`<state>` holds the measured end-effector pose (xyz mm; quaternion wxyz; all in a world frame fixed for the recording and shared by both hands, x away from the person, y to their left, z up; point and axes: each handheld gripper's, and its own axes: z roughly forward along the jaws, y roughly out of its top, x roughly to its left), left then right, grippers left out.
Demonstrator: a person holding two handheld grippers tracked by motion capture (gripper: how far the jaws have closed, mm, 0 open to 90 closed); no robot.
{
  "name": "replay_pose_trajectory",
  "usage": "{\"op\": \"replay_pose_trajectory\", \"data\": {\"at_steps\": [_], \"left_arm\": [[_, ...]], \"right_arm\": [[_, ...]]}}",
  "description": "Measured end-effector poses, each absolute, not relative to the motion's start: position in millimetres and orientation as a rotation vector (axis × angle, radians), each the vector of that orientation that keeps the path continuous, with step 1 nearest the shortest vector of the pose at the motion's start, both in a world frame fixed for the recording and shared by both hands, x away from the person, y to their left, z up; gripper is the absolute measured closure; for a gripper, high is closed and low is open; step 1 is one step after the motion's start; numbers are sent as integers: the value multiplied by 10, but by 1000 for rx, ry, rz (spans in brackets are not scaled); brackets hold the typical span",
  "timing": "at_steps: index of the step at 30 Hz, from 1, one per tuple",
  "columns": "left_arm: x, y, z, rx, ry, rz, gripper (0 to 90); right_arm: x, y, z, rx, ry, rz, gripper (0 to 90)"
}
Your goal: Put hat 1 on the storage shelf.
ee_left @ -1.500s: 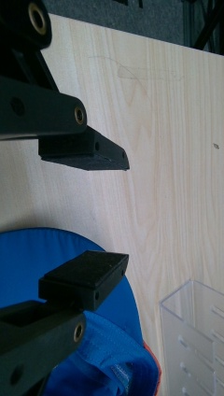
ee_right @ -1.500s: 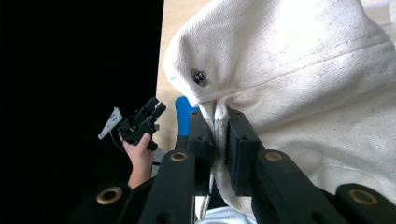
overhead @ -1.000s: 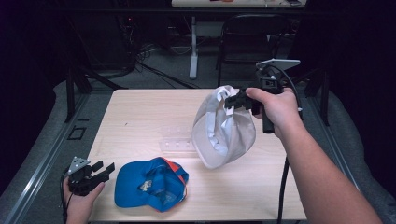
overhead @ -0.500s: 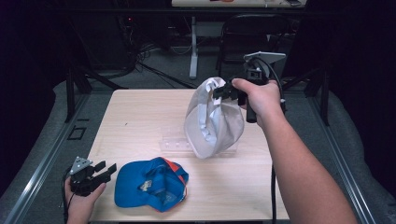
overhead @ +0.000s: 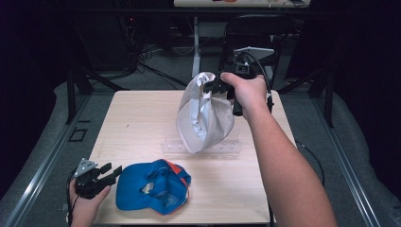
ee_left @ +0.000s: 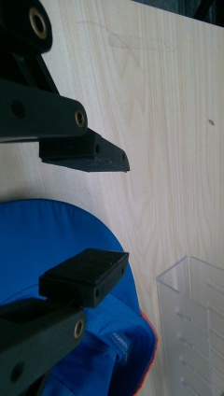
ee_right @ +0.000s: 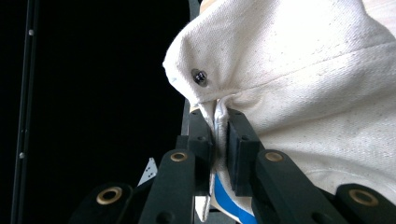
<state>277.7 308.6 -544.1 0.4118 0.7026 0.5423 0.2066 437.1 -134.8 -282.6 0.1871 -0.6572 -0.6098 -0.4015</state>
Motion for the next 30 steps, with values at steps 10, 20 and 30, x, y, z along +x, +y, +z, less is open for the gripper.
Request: {"op": "replay_pose_trajectory", "data": {"at_steps": [10,20,30], "left_arm": [[2731,2971,-5348,1713,1307,476,502],[2870,2525,-5108,1785,1163,484,505],[3064,1856,-4841,1868,1006,489,487]], "right_arm": [[4423,-1260,-2864,-1897,-1701,-1141,821],[4475,-1242,-2981,-1925,-1682,-1142,821],[4466,-1145,-2945,-1907,-1699,-1150,820]]}}
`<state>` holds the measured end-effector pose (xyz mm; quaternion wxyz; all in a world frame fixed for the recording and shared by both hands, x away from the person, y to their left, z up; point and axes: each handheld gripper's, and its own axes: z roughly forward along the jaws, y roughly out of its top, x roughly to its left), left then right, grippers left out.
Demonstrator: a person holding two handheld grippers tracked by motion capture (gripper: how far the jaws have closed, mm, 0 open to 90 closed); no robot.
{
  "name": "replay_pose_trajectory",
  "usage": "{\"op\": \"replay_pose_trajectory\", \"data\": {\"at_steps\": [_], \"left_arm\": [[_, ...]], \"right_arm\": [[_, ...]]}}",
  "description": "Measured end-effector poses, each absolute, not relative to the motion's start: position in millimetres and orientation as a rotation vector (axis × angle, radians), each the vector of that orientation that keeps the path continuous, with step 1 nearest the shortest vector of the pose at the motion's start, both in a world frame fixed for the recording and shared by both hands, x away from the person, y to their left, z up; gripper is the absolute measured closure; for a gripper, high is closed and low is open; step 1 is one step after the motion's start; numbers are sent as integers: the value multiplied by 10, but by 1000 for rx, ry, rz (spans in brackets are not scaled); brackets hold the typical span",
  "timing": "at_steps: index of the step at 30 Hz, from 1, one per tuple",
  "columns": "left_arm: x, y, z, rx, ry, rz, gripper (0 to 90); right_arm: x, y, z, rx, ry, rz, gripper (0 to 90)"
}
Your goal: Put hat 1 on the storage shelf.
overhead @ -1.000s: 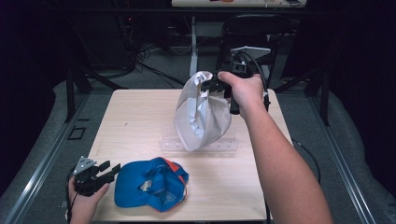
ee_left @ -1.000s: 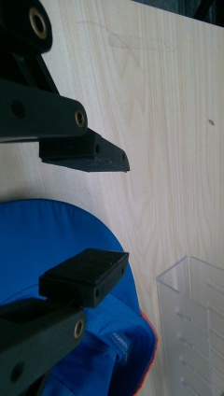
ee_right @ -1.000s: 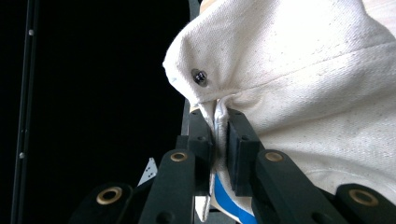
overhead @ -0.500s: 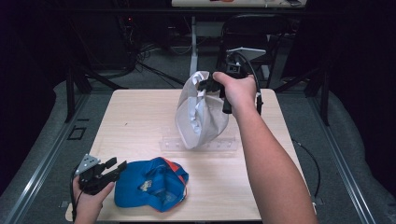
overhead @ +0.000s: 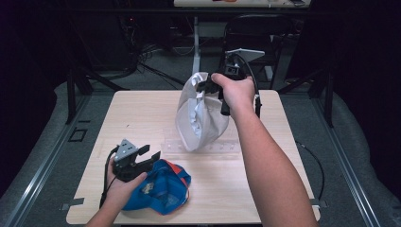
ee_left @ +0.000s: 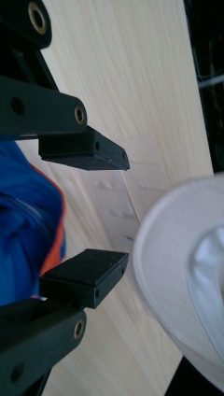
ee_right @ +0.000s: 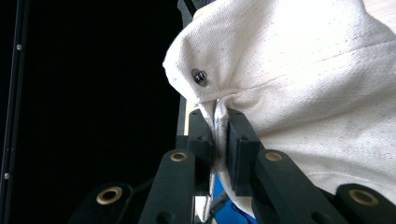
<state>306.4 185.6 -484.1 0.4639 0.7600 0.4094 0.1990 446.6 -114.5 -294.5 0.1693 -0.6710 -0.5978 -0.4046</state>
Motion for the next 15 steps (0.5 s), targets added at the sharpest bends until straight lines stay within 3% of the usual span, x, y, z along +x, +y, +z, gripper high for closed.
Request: {"op": "replay_pose_trajectory", "data": {"at_steps": [15], "left_arm": [[3152,1225,-4875,1930,938,484,464]], "right_arm": [[4454,-1110,-2922,-1890,-1694,-1170,820]]}}
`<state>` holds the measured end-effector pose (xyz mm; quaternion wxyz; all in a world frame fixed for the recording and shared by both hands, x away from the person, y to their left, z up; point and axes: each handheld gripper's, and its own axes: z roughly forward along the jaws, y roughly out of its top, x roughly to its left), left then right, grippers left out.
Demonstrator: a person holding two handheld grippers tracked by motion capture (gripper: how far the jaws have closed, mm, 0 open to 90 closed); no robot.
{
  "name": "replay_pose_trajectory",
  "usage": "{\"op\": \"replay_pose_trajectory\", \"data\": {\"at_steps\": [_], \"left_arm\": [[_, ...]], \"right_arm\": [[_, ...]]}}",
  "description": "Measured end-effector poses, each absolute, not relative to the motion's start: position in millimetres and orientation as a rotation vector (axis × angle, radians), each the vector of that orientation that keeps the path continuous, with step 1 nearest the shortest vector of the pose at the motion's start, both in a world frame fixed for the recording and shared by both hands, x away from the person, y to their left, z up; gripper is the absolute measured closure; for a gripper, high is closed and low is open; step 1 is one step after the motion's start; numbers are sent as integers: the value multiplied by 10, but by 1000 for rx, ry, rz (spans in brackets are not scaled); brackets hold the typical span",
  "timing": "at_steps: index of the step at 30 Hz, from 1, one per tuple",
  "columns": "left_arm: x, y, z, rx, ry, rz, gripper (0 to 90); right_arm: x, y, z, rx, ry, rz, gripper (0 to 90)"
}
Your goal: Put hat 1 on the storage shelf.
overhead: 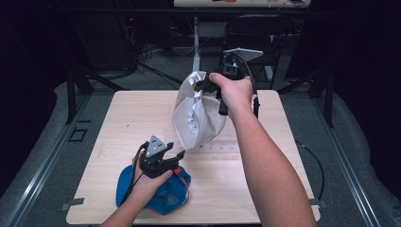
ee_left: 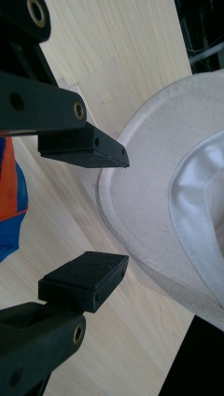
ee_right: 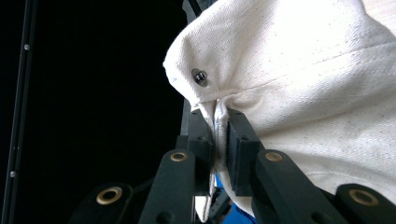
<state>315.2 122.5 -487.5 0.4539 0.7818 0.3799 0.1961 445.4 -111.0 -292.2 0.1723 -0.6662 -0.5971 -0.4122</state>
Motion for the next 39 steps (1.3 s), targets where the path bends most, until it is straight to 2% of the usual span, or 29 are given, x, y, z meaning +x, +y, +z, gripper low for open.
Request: {"op": "replay_pose_trajectory", "data": {"at_steps": [10,14,17,20,22,25,39], "left_arm": [[3179,960,-4938,1998,913,573,477],[3248,932,-4952,2012,957,579,587],[3260,982,-4925,2043,941,607,717],[3267,1041,-4911,2051,923,618,793],[3310,1154,-4887,2024,925,569,817],[3365,1246,-4869,2000,926,505,822],[3439,1414,-5013,2010,943,464,832]], "right_arm": [[4413,-1084,-2863,-1876,-1699,-1188,820],[4402,-1057,-2857,-1870,-1704,-1189,821],[4393,-1039,-2853,-1863,-1711,-1183,820],[4384,-1011,-2834,-1861,-1712,-1193,820],[4383,-996,-2822,-1858,-1716,-1198,820],[4387,-983,-2812,-1858,-1718,-1196,820],[4440,-863,-2965,-1854,-1742,-1150,820]]}}
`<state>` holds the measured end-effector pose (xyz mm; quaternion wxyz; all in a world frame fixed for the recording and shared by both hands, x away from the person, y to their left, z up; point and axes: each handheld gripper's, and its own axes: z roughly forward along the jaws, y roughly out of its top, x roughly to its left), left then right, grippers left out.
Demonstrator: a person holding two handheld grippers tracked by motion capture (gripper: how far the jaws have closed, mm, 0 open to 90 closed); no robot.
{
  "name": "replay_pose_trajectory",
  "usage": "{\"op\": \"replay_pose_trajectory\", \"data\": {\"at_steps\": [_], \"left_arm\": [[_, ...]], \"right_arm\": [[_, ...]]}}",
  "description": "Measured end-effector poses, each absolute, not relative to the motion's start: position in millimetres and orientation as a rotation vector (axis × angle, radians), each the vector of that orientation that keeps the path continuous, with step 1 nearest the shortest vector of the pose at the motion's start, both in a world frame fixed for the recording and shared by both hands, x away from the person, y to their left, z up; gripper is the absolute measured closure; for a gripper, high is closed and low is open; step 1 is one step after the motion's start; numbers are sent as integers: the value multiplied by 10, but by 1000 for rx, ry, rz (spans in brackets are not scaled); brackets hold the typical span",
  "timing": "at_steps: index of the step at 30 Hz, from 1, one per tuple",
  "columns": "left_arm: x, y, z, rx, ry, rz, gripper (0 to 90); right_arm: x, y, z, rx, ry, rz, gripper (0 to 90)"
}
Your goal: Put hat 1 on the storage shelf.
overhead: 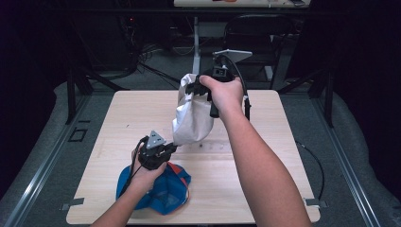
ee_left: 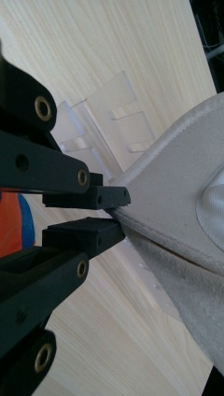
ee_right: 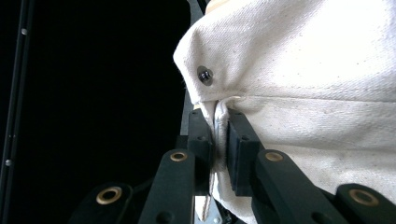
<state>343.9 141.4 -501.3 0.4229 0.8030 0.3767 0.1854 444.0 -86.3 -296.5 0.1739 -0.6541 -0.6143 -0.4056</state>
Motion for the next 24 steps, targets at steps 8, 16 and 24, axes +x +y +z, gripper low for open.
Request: {"op": "replay_pose_trajectory", "data": {"at_steps": [8,16,24], "left_arm": [[3432,1490,-5088,1996,947,435,836],[3433,1534,-5150,1987,955,392,853],[3453,1612,-5154,1977,957,381,856]], "right_arm": [[4449,-779,-3011,-1833,-1766,-1125,820],[4442,-717,-3052,-1818,-1787,-1103,821],[4453,-730,-3082,-1831,-1777,-1107,821]]}}
